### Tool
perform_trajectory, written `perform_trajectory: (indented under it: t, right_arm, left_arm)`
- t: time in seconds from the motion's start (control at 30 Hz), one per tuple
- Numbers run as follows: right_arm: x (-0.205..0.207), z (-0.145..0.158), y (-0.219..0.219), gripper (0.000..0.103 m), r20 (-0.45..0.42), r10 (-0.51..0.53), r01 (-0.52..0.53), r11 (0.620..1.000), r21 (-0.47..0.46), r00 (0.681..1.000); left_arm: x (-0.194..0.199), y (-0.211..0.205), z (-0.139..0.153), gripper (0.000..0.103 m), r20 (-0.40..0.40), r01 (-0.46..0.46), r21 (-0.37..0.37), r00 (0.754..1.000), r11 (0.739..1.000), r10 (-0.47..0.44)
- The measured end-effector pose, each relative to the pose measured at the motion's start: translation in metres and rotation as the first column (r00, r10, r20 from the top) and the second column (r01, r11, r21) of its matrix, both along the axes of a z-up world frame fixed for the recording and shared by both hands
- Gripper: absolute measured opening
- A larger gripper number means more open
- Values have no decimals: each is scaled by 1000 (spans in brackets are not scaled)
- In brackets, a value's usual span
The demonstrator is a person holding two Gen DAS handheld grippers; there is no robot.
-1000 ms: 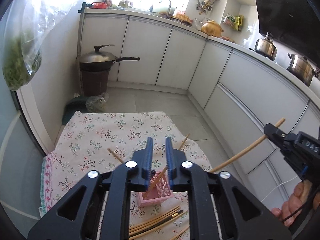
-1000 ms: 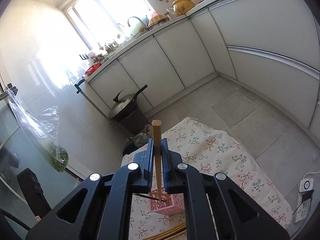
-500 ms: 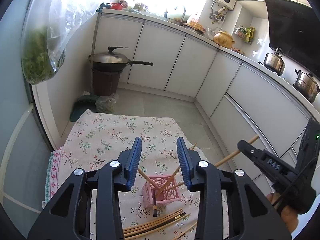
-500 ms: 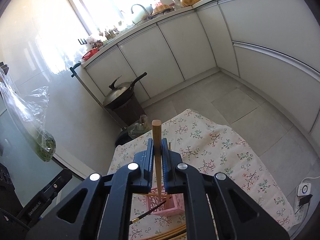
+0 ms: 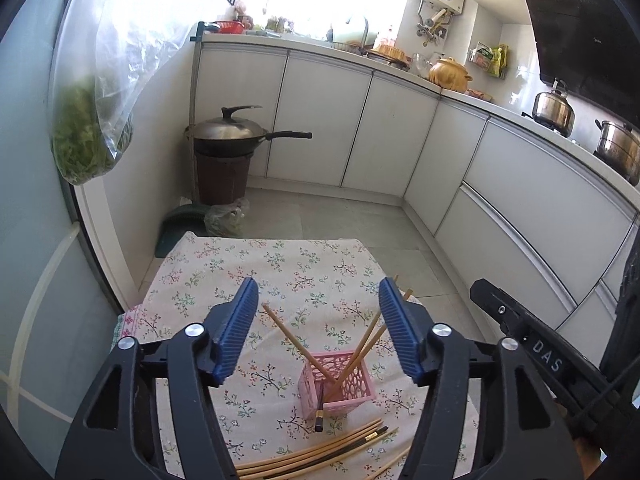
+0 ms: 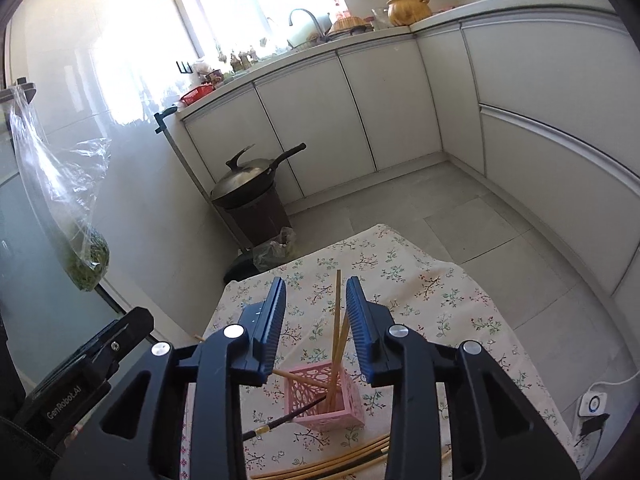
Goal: Organize utensils
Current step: 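Drop both held chopsticks into the pink holder, opening both tools, then lower both tools to the pile and close each on a chopstick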
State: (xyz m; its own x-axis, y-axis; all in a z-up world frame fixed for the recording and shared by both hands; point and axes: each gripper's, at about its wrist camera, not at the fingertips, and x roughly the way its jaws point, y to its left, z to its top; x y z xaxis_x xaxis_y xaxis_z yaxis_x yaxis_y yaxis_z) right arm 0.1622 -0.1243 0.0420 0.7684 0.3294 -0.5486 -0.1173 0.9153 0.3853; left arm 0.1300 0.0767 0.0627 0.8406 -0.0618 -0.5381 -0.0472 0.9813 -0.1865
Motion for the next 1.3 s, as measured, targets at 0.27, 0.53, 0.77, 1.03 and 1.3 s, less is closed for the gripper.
perform_trajectory:
  t: [0.27,0.53,0.77,1.03,1.3]
  right_arm:
    - [-20,2,-6,48,32,-10,12,999,-53,999]
    - [-36,0,-16,70,49,-54,58,995,-85,997]
    - [-47,-6,-34,91,37,-115,118,990,-81,993]
    - [-59,-19,-50,96,-25,-107,106,993,-47,994]
    - [-83,-49,-86,96,-160,-124,127,992,10,979]
  left_arm:
    - [-10,-8,-2,74,13,-13,51,1000,999,12]
    - [-22,-9,-7,86,22,-27,86,999,996,25]
    - [-35,-12,-8,96,30,-22,106,999,994,18]
    - [-45,-19,-19,96,-7,14,129,1000,992,-14]
    - [-53,-35,-43,96,-103,111,184,990,977,-93]
